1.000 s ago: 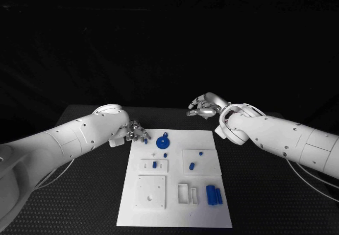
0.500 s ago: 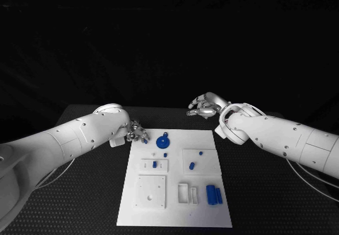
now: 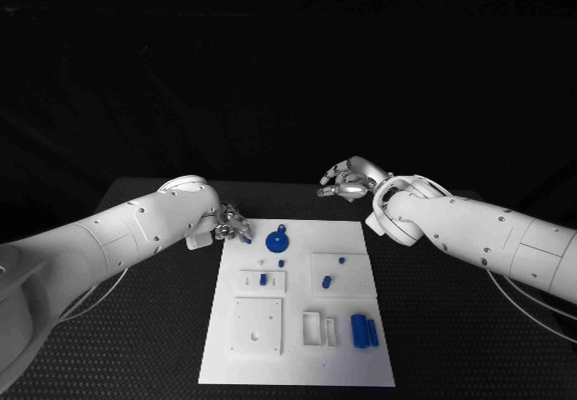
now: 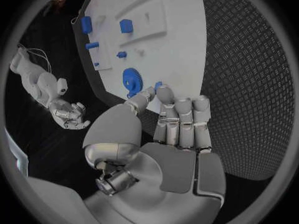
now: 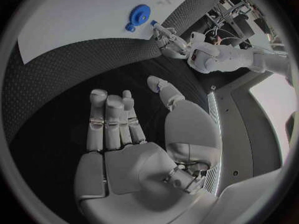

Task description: Assemble the parts on the task board

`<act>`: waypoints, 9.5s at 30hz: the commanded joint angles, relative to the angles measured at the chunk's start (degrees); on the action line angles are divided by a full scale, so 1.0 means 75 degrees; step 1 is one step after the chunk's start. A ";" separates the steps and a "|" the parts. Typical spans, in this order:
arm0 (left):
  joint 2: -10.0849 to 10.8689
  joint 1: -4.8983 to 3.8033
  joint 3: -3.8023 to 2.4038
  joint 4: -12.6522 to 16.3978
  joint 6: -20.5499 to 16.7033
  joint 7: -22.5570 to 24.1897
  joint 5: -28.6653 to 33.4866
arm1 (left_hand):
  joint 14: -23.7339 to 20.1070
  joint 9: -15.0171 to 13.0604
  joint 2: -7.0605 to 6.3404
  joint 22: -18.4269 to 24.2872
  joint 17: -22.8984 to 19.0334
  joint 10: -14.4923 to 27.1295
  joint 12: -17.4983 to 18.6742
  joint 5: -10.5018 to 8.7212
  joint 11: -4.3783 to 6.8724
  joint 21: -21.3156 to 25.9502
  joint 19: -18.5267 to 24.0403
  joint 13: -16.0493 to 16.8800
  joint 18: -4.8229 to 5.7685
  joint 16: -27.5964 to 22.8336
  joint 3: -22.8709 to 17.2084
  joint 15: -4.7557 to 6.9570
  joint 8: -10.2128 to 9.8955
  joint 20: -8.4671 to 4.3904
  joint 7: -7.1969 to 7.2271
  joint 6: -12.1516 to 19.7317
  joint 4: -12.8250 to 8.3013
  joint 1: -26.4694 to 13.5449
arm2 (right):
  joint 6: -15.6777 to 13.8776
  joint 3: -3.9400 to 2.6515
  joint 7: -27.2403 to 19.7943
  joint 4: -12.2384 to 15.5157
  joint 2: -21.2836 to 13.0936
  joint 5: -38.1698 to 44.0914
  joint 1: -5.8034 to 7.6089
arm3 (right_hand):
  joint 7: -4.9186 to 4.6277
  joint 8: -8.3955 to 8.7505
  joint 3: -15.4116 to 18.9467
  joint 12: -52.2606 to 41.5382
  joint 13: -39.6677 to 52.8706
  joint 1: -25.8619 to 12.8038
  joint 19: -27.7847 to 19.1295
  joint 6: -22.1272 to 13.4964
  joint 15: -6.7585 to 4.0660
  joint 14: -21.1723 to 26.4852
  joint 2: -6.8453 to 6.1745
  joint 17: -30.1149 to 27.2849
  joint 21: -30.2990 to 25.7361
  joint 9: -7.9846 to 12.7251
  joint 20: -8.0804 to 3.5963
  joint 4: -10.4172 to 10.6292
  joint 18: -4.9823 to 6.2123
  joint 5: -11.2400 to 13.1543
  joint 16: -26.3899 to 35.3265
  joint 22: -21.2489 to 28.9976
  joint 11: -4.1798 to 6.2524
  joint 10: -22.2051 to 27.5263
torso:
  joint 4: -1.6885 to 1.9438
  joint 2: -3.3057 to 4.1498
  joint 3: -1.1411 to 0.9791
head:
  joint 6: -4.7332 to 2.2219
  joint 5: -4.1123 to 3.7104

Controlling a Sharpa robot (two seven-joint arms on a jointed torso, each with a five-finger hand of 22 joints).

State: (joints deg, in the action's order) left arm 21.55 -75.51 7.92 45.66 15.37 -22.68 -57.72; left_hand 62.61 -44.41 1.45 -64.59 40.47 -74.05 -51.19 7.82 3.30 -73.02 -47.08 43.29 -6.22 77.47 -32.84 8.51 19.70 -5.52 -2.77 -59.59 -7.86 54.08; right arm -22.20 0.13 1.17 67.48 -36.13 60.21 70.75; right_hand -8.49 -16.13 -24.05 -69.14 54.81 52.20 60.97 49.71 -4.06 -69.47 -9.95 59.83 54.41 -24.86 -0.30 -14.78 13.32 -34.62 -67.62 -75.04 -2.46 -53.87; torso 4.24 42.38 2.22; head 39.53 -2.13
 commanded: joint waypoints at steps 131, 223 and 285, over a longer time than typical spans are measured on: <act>0.2322 0.0143 0.0776 0.4422 -0.1583 -0.0469 -0.0206 | 0.0648 0.0033 0.0084 0.0452 -0.0031 -0.0741 0.0114 0.2109 0.0284 -0.0431 -0.0345 -0.0038 0.0046 0.0221 -0.0314 0.0305 -0.0156 -0.1285 0.0251 -0.0959 -0.0962 -0.0262 | 0.0081 -0.0002 -0.0041 0.0115 -0.0261 -0.0053 -0.0004 | -0.0041 0.0007 0.0022 -0.0079 -0.0068 -0.0026 -0.0004 -0.0012 0.0017 0.0033 0.0036 -0.0031 -0.0050 0.0024 0.0026 0.0025 0.0225 0.0049 -0.0054 -0.0109 0.0016 0.0053 | 0.0029 -0.0017 -0.0022 | 0.0243 0.0081; 0.1727 0.0241 0.0659 0.3946 -0.4671 0.3316 -0.3967 | -0.0953 0.0712 -0.1883 0.1895 -0.1433 0.1024 0.5191 -0.0319 -0.1046 0.1006 0.1449 -0.3325 0.0415 -0.2429 -0.0544 -0.1045 -0.1133 -0.0067 -0.0407 0.0445 -0.0688 0.2134 | 0.0095 -0.0002 -0.0175 -0.0031 -0.0301 -0.0188 -0.0039 | -0.0049 0.0021 0.0011 -0.0095 -0.0106 -0.0014 -0.0013 -0.0045 0.0024 0.0044 0.0052 -0.0048 -0.0059 0.0040 0.0027 0.0025 0.0225 0.0036 -0.0052 -0.0108 0.0008 0.0071 | 0.0026 -0.0013 -0.0019 | 0.0055 -0.0071; 0.0839 0.0641 0.0718 0.2989 -0.3612 0.3147 -0.4718 | -0.0587 0.1195 -0.1745 0.1699 -0.0950 0.0749 0.6177 0.0144 -0.1084 0.0527 0.1181 -0.3751 0.0283 -0.1444 -0.0411 -0.0944 -0.1065 -0.0191 -0.0493 0.0343 -0.0522 0.2168 | 0.0109 -0.0002 -0.0161 0.0100 -0.0305 -0.0182 -0.0039 | -0.0049 0.0013 0.0011 -0.0117 -0.0126 -0.0012 -0.0005 -0.0036 0.0026 0.0036 0.0073 -0.0055 -0.0054 0.0042 0.0028 0.0027 0.0225 0.0042 -0.0062 -0.0110 0.0007 0.0066 | -0.0035 0.0053 -0.0013 | 0.0158 -0.0167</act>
State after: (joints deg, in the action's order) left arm 28.03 -70.76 13.32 68.01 -12.57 0.66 -92.85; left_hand 57.87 -35.54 -12.09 -51.80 33.30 -68.09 -4.98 8.82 -4.72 -68.77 -37.84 15.19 -3.08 66.44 -35.76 1.33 11.49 -3.52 -6.48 -56.67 -11.71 70.30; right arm -21.98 0.14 0.46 68.11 -38.38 58.82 70.48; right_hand -8.47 -16.13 -24.05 -69.83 53.93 52.20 60.97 49.48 -4.05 -69.47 -9.95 59.50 54.20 -24.59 -0.30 -14.78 13.31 -34.62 -67.85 -75.04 -2.46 -53.87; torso 3.98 42.75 2.14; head 40.66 -3.31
